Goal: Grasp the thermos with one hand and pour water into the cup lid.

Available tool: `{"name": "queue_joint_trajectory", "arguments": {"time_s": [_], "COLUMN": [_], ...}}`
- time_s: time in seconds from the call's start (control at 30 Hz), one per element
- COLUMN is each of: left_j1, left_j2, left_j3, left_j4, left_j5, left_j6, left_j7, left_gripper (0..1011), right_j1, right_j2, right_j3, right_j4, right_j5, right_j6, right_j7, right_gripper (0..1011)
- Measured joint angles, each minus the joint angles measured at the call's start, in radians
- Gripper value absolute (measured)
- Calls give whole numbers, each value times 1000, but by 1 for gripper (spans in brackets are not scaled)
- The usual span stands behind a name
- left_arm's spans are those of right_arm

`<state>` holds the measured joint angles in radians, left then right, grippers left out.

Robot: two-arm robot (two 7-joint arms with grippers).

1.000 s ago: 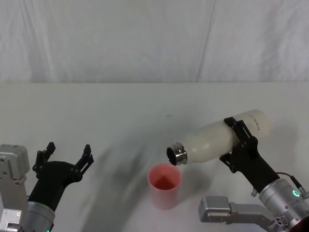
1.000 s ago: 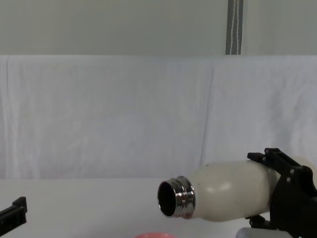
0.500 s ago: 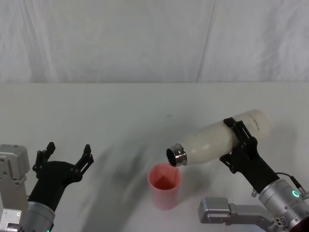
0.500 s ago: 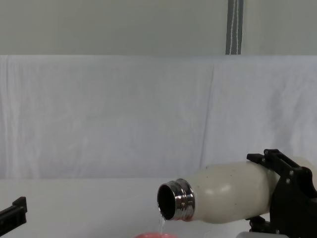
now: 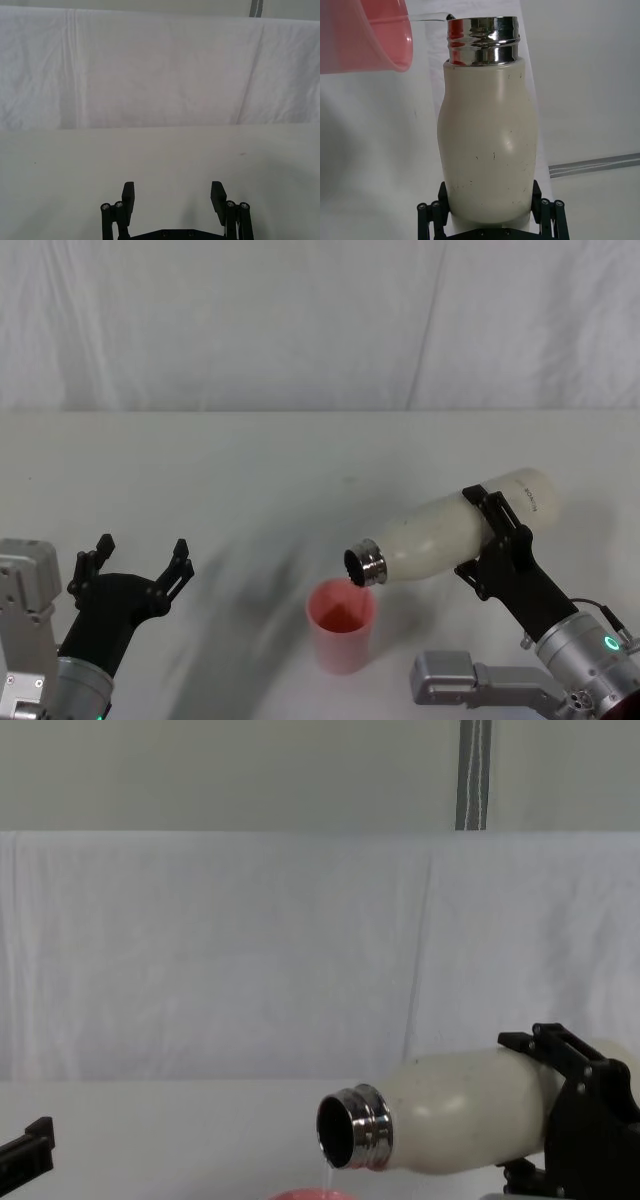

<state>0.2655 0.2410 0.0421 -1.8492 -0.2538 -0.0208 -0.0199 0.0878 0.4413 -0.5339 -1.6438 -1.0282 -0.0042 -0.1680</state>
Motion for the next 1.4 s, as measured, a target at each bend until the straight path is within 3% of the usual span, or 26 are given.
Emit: {"name": "queue_joint_trajectory", "arguments": {"time_s": [1.4], "left_j1": [0], "left_j2": [0], "left_j3": [0], "left_j4": [0], "left_j5": [0], "left_j6": [0], "left_j7": [0], "left_gripper": [1001], "right_j1": [1], "right_j2": [1], "right_j3": [-5], "right_j4": [7], "right_j5": [-5], "right_j6": [3], "right_j7": [-4], "right_gripper": [950]}}
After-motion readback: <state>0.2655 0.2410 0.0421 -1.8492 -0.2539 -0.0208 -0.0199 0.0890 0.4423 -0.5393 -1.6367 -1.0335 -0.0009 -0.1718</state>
